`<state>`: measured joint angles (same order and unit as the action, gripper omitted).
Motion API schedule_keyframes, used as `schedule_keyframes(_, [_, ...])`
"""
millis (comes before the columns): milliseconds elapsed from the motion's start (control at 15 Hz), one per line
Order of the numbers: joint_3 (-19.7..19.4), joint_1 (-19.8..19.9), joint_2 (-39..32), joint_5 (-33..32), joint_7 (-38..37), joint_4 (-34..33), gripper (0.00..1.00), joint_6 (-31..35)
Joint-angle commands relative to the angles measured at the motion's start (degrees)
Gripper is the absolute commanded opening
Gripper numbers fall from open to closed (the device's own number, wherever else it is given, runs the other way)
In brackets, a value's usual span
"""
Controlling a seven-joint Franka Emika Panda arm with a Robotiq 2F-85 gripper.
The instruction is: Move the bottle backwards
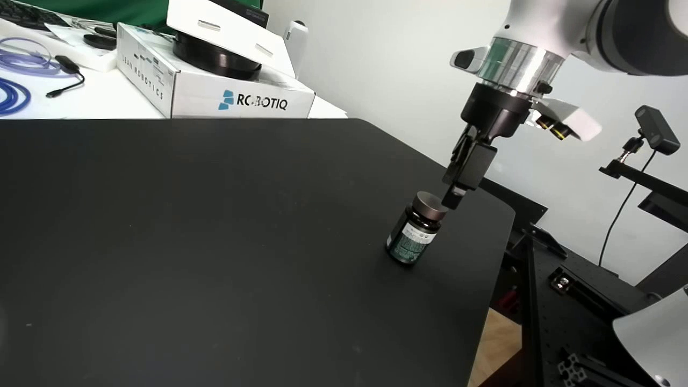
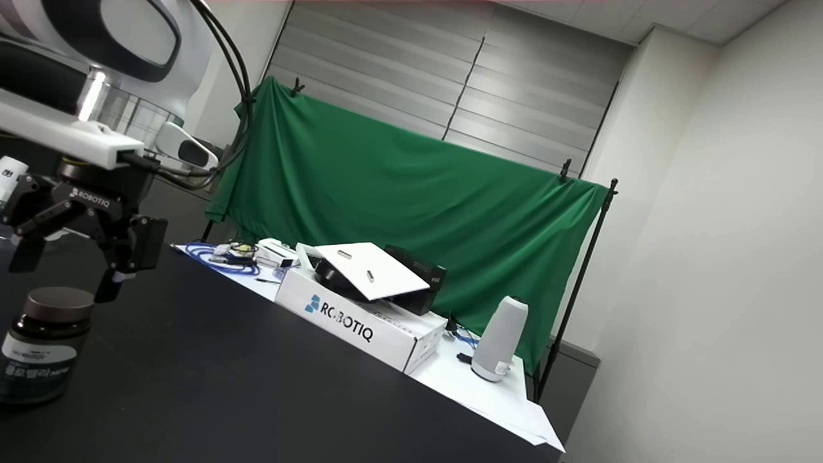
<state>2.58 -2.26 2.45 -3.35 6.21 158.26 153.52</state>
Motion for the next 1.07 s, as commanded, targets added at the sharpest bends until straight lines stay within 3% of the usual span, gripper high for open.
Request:
schedule_keyframes(0, [-0.4, -0.1, -2.6, 1.9, 3.3, 1.3, 1.00, 6.0])
schedule_keyframes(333, [0.2, 0.1, -6.6, 3.3, 5.5, 0.7, 1.00, 11.8])
schedule_keyframes(400, [0.1, 0.2, -7.2, 2.6, 5.0, 0.7, 0.75, 13.2])
schedule_keyframes(467, [0.3, 0.3, -7.7, 2.7, 5.2, 0.7, 0.73, 14.2])
schedule_keyframes(800, [0.4, 0.6, -8.4, 2.8, 4.3, 0.9, 0.40, 14.8])
schedule_keyframes(1000, [-0.4, 0.3, -7.5, 1.4, 2.3, 0.6, 0.36, 13.1])
